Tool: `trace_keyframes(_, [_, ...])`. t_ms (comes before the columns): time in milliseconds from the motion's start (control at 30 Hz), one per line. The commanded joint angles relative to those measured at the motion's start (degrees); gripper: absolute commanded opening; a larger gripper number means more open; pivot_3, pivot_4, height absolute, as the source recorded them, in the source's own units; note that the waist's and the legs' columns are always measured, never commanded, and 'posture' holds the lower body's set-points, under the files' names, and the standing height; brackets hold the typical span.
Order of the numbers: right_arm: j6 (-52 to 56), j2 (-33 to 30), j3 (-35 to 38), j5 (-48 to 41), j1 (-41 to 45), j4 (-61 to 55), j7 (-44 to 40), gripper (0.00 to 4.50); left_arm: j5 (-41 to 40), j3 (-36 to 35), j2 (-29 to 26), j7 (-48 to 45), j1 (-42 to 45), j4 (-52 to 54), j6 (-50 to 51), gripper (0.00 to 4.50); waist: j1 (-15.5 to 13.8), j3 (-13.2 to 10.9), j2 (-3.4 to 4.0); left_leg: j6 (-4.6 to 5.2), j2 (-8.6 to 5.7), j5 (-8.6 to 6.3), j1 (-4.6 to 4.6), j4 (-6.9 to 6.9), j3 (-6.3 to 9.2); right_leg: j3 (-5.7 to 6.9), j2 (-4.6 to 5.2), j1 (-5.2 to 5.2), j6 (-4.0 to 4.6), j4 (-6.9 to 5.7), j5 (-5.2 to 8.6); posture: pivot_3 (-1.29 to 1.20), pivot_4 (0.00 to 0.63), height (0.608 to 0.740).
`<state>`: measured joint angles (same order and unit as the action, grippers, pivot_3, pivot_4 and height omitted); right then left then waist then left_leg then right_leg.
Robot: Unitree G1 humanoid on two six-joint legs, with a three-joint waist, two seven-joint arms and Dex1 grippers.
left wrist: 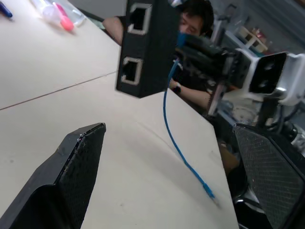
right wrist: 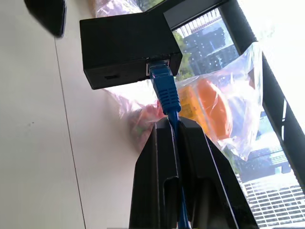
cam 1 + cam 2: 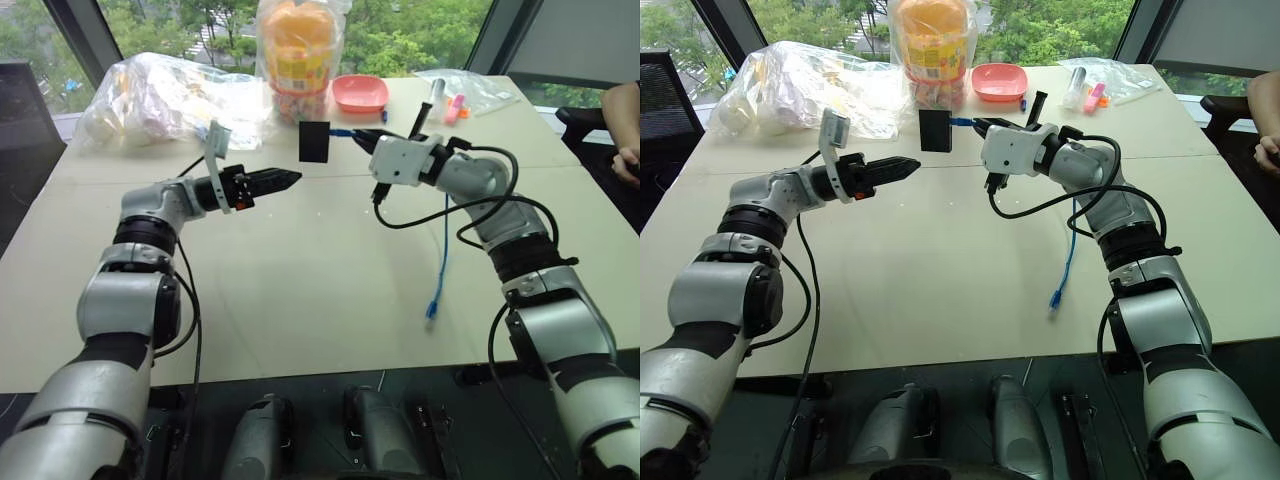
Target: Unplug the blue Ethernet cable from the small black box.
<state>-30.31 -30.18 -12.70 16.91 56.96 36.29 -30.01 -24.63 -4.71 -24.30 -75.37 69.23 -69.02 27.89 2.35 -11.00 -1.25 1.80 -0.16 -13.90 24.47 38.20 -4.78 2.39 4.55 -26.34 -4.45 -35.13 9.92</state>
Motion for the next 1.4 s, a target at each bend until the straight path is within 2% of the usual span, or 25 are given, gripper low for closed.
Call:
trace_keyframes(33, [2.50, -0.24, 2.87, -3.47, -0.58, -4.70, -0.64, 0.05, 1.03, -3.61, 0.71, 2.78, 3.97, -3.14, -3.68, 4.50, 0.08, -0.01, -0.01, 0.02, 0.00, -0.01, 0.00, 0.00, -0.01, 0.00, 0.01, -0.01, 0.00, 0.00, 0.00, 0.00, 0.150, 0.740])
trace_keyframes(467, [8.64, -0.98, 3.83, -5.02, -5.42, -15.23, -2.58, 0.05, 3.53, -7.28, 4.95, -0.81, 8.39, -5.10, -3.72, 4.50, -0.12, -0.01, -0.02, 0.04, -0.01, -0.03, 0.01, 0.01, 0.00, 0.01, 0.02, 0.00, -0.01, -0.01, 0.00, 0.00, 0.150, 0.740])
trace_keyframes(500, [8.93, -0.98, 3.82, -4.96, -5.75, -15.81, -2.64, 0.00, 3.43, -7.60, 4.92, -1.03, 8.56, -5.16, -3.42, 3.96, -0.12, -0.01, -0.02, 0.04, -0.01, -0.03, 0.01, 0.01, 0.00, 0.01, 0.02, 0.00, -0.01, -0.01, 0.00, 0.00, 0.150, 0.740])
trace_keyframes(533, [9.14, -1.01, 3.77, -4.83, -6.01, -16.25, -2.70, 0.00, 3.52, -7.76, 4.84, -1.45, 8.66, -5.18, -3.19, 3.73, -0.09, -0.02, -0.02, 0.04, -0.01, -0.03, 0.01, 0.01, 0.00, 0.01, 0.02, 0.00, -0.01, -0.01, 0.00, 0.00, 0.150, 0.740])
trace_keyframes(800, [10.76, -0.64, 3.62, -4.73, -7.28, -18.55, -2.89, 0.00, 5.21, -8.04, 4.35, -4.75, 8.32, -4.85, -1.72, 0.49, -0.07, -0.02, -0.03, 0.04, -0.01, -0.03, 0.01, 0.01, 0.01, 0.01, 0.01, 0.00, -0.02, -0.01, 0.00, 0.00, 0.150, 0.740])
trace_keyframes(900, [12.43, -0.50, 3.67, -5.61, -7.94, -19.60, -3.98, 0.00, 5.47, -8.75, 4.34, -3.55, 8.06, -4.86, -2.10, 0.49, -0.10, -0.02, -0.03, 0.04, -0.01, -0.03, 0.01, 0.01, 0.01, 0.01, 0.01, 0.00, -0.02, -0.01, 0.00, 0.00, 0.150, 0.740])
trace_keyframes(1000, [15.16, -1.54, 3.78, -6.11, -9.97, -22.16, -5.85, 0.97, 5.65, -9.03, 4.32, -3.64, 7.61, -4.74, -2.10, 0.49, -0.15, -0.02, -0.03, 0.04, -0.01, -0.03, 0.01, 0.02, 0.01, 0.01, 0.01, 0.00, -0.02, -0.01, 0.00, 0.00, 0.150, 0.740])
trace_keyframes(1067, [19.09, -2.06, 4.67, -6.55, -12.23, -25.20, -6.37, 2.01, 5.59, -9.20, 4.25, -3.79, 7.32, -4.60, -1.96, 0.49, -0.28, -0.02, -0.03, 0.05, -0.01, -0.03, 0.01, 0.02, 0.03, 0.01, 0.01, 0.00, -0.02, -0.02, 0.00, 0.00, 0.150, 0.740])
trace_keyframes(1133, [27.41, -1.44, 7.53, -11.83, -17.19, -31.66, -7.82, 2.97, 5.20, -9.73, 4.03, -3.82, 6.96, -4.50, -1.56, 0.49, -0.59, -0.02, -0.03, 0.05, -0.01, -0.03, 0.02, 0.02, 0.05, 0.01, 0.01, 0.01, -0.02, -0.02, 0.00, 0.00, 0.150, 0.740])
trace_keyframes(1233, [43.15, 3.24, 14.43, -24.65, -24.04, -42.84, -5.70, 2.97, 4.32, -10.82, 3.50, -4.40, 6.57, -4.32, -0.39, 0.49, -1.35, -0.01, -0.04, 0.06, 0.00, -0.05, 0.02, 0.02, 0.06, 0.01, 0.02, 0.00, -0.02, -0.03, 0.00, 0.00, 0.150, 0.740])
trace_keyframes(1333, [65.52, 15.21, 24.95, -56.37, -28.90, -53.83, 4.24, 2.97, 1.92, -13.05, 3.30, -7.05, 6.63, -3.36, 3.91, 0.49, -1.37, -0.01, -0.05, 0.06, 0.07, -0.05, 0.02, 0.04, 0.06, 0.01, 0.03, -0.03, 0.01, -0.08, -0.02, 0.00, 0.150, 0.740])
trace_keyframes(1400, [71.07, 21.84, 28.34, -68.98, -29.70, -55.50, 10.35, 2.97, 0.57, -13.55, 3.73, -10.12, 6.16, -1.95, 7.67, 0.49, -1.37, -0.01, -0.04, 0.04, 0.14, -0.04, 0.00, 0.04, 0.13, 0.02, 0.09, -0.01, 0.06, -0.10, -0.05, 0.00, 0.150, 0.740])
